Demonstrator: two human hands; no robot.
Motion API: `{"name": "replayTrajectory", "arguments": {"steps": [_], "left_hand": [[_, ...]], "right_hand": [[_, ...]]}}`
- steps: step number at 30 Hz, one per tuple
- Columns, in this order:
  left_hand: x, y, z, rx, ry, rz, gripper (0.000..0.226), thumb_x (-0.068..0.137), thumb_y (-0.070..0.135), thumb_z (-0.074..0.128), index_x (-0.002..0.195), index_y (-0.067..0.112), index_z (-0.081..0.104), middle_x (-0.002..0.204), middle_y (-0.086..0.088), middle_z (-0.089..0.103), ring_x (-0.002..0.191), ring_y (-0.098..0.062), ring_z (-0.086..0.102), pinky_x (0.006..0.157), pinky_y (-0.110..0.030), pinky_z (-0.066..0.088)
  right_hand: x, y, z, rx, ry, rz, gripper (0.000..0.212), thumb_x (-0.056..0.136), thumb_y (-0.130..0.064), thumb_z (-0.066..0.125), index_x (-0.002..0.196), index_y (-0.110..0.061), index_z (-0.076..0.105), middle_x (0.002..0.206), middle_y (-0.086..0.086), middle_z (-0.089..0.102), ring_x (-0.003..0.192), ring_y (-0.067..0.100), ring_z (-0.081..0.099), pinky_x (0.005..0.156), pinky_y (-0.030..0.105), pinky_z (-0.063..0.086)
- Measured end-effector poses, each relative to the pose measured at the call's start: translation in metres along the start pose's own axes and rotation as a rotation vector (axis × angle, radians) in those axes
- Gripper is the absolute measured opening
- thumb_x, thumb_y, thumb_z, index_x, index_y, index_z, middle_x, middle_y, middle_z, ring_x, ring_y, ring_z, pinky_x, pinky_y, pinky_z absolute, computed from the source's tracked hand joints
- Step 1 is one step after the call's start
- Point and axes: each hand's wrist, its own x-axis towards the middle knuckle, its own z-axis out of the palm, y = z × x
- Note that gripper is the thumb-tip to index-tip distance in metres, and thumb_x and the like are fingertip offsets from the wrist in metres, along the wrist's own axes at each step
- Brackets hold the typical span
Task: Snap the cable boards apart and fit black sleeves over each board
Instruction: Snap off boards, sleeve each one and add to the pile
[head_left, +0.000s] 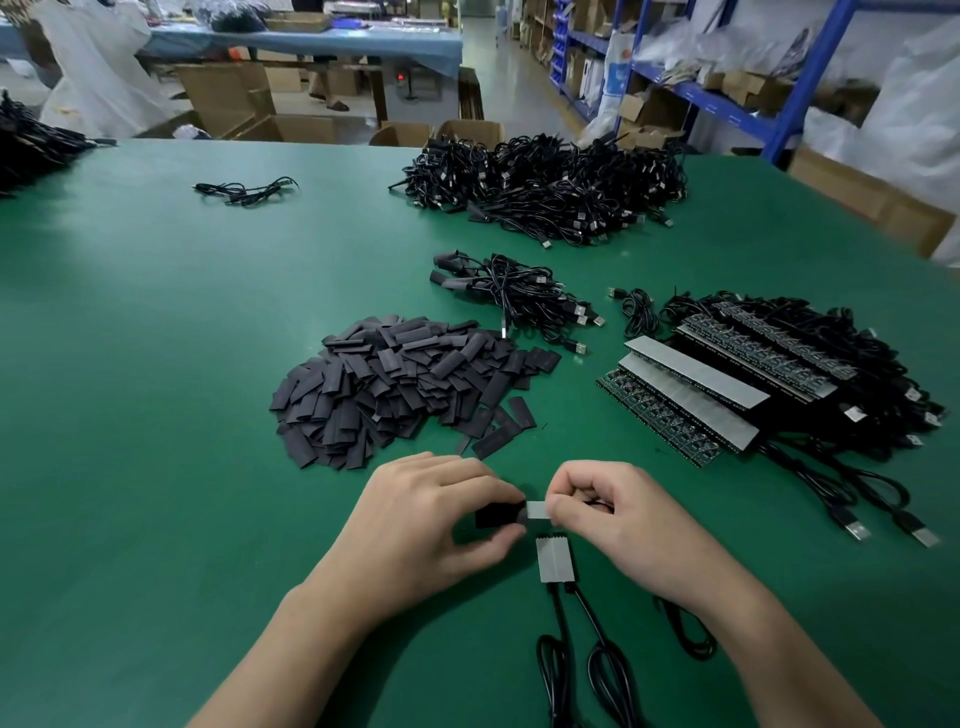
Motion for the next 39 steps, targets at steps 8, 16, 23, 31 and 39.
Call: {"name": "replayTrajectory", "arguments": {"steps": [8, 16, 23, 31, 39], "left_hand": [[-0.001, 0.000, 0.000, -0.100, -0.003, -0.072, 0.017, 0.092, 0.042, 0.075, 0.102, 0.029, 0.079, 0.097, 0.018, 0.072, 0.085, -0.003, 0.068, 0.072, -0.031, 0.057], [0.000, 0.003, 0.002, -0.051, -0.008, -0.024, 0.014, 0.092, 0.040, 0.076, 0.100, 0.028, 0.079, 0.095, 0.016, 0.072, 0.083, -0.007, 0.067, 0.071, -0.031, 0.056], [0.000, 0.000, 0.001, -0.038, 0.065, -0.053, 0.012, 0.091, 0.034, 0.078, 0.098, 0.025, 0.079, 0.094, 0.015, 0.072, 0.083, -0.008, 0.067, 0.074, -0.027, 0.055], [0.000, 0.000, 0.002, -0.041, 0.049, -0.025, 0.011, 0.090, 0.035, 0.078, 0.097, 0.026, 0.079, 0.093, 0.015, 0.071, 0.081, -0.008, 0.065, 0.072, -0.030, 0.055], [0.000, 0.000, 0.008, -0.105, 0.046, -0.019, 0.014, 0.091, 0.035, 0.078, 0.100, 0.025, 0.080, 0.094, 0.014, 0.071, 0.083, -0.007, 0.065, 0.070, -0.032, 0.056]], "right_hand": [[0.000, 0.001, 0.001, 0.017, -0.014, -0.018, 0.030, 0.086, -0.050, 0.058, 0.080, -0.021, 0.063, 0.065, -0.007, 0.046, 0.062, 0.012, 0.038, 0.060, 0.034, 0.031], [0.002, 0.002, 0.011, -0.009, 0.030, -0.004, 0.015, 0.094, -0.030, 0.071, 0.079, -0.027, 0.071, 0.063, -0.014, 0.056, 0.060, 0.000, 0.048, 0.059, 0.015, 0.039], [0.000, -0.002, -0.002, 0.096, 0.040, 0.077, 0.011, 0.093, -0.028, 0.073, 0.083, -0.026, 0.074, 0.076, -0.002, 0.075, 0.064, 0.005, 0.064, 0.064, 0.019, 0.050], [-0.001, -0.004, 0.003, 0.087, 0.034, 0.076, 0.012, 0.093, -0.025, 0.073, 0.082, -0.027, 0.074, 0.071, -0.004, 0.072, 0.064, 0.004, 0.063, 0.066, 0.021, 0.050], [0.002, -0.001, 0.007, 0.087, 0.028, 0.082, 0.012, 0.092, -0.023, 0.074, 0.083, -0.032, 0.075, 0.073, -0.004, 0.075, 0.064, 0.007, 0.065, 0.069, 0.025, 0.055]]}}
